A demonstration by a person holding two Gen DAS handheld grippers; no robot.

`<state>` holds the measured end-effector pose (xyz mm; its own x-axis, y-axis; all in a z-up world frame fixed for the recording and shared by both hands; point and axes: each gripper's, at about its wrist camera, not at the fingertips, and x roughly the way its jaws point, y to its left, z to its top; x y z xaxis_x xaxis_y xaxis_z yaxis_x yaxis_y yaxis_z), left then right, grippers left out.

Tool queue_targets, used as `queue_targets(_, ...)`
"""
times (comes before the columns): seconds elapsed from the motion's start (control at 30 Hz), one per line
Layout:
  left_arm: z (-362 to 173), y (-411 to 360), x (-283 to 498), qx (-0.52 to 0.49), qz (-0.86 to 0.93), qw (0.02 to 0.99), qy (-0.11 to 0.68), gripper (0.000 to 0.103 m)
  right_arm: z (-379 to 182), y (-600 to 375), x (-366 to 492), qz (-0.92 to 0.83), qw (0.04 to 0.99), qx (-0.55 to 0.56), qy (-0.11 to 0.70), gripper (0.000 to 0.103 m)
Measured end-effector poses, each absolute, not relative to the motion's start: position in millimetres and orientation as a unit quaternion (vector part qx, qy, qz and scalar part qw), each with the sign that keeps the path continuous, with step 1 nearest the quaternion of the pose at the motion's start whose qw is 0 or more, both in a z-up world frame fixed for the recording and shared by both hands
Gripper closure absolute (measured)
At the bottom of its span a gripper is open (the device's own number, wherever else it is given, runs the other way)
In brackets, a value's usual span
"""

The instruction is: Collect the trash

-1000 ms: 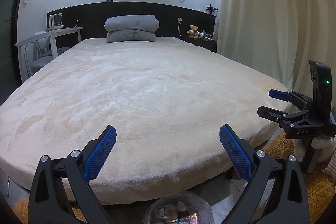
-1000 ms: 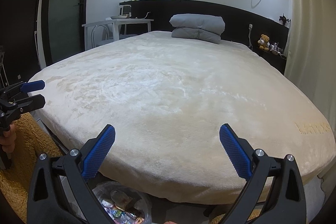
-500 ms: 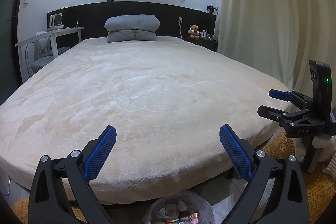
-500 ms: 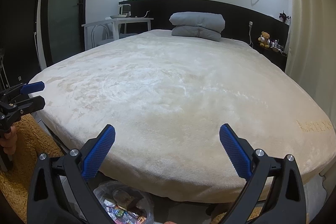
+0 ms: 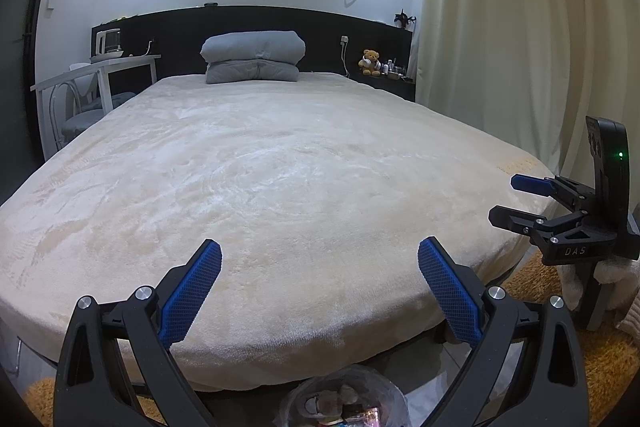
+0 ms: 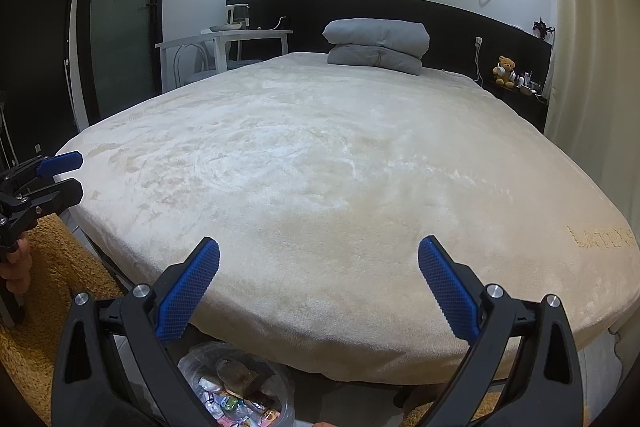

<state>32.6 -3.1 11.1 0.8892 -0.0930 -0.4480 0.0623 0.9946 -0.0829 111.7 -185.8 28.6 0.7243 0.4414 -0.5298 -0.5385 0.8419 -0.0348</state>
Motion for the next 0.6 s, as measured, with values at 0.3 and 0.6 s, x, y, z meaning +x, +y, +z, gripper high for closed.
queue_targets(0.3,12.3,-0.9,31.6,-0.034,-0.047,0.972,0.229,0.007,28.4,-185.5,111.7,0.265,0.924,-0.094,0.260,0.005)
queue_targets(0.6,11.9,-0.5,33.1,-0.034,-0.047,0.971,0.231,0.007,28.4,-185.3,111.7,0.265,0.924,-0.094,0.260,0.005)
